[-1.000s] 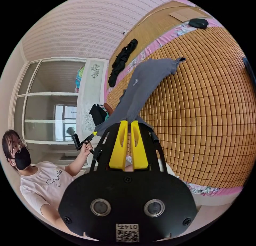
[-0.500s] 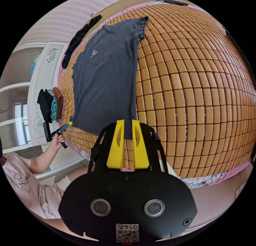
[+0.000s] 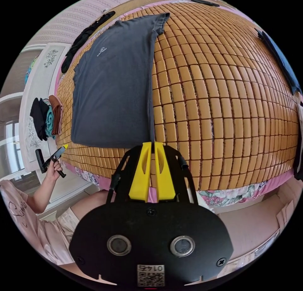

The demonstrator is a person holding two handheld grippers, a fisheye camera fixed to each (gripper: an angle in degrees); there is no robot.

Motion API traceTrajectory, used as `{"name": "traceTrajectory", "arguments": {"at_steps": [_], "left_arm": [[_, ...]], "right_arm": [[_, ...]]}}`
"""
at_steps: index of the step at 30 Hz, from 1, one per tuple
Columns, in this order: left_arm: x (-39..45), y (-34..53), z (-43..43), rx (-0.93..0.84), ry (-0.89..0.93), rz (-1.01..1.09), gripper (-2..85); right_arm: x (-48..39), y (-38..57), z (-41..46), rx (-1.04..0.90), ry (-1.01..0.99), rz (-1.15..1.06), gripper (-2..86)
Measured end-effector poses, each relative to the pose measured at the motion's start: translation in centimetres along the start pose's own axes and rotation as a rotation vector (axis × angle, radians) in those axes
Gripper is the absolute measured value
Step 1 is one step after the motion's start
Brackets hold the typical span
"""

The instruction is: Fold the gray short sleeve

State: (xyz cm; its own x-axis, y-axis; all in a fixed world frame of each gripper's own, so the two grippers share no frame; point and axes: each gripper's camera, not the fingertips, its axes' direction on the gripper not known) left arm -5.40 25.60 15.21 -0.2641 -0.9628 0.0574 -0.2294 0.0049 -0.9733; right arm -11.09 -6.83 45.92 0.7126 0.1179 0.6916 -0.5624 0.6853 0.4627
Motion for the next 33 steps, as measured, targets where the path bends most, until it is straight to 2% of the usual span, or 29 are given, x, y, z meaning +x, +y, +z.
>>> {"name": "traceTrajectory", "arguments": {"at_steps": [4, 8, 11, 24, 29, 33], "left_arm": [[1.9, -2.0, 3.3, -0.042, -0.064, 0.023, 7.7], [4.2, -1.5, 5.3, -0.09, -0.099, 0.075, 2.6], [5.6, 0.2, 5.7, -0.119, -0.119, 0.134, -0.2], [7.1, 13.1, 6.6, -0.382, -0.142, 0.062, -0.5], [5.8, 14.3, 5.9, -0.382, -0.044, -0.048, 1.2], [5.7, 12.3, 2.7, -0.252, -0.126, -0.016, 2.6]], "right_arm": [[1.1, 0.6, -1.9, -0.028, -0.032, 0.0, 0.8], [2.4, 0.9, -2.9, -0.075, -0.037, -0.015, 0.7], [3.9, 1.2, -3.6, -0.111, -0.052, -0.011, 0.7], [9.4, 7.6, -4.9, -0.26, -0.101, 0.06, 0.8], [10.9, 8.9, -5.7, -0.284, -0.172, 0.086, 0.8], [10.8, 8.2, -8.4, -0.299, -0.045, 0.047, 0.6]]}}
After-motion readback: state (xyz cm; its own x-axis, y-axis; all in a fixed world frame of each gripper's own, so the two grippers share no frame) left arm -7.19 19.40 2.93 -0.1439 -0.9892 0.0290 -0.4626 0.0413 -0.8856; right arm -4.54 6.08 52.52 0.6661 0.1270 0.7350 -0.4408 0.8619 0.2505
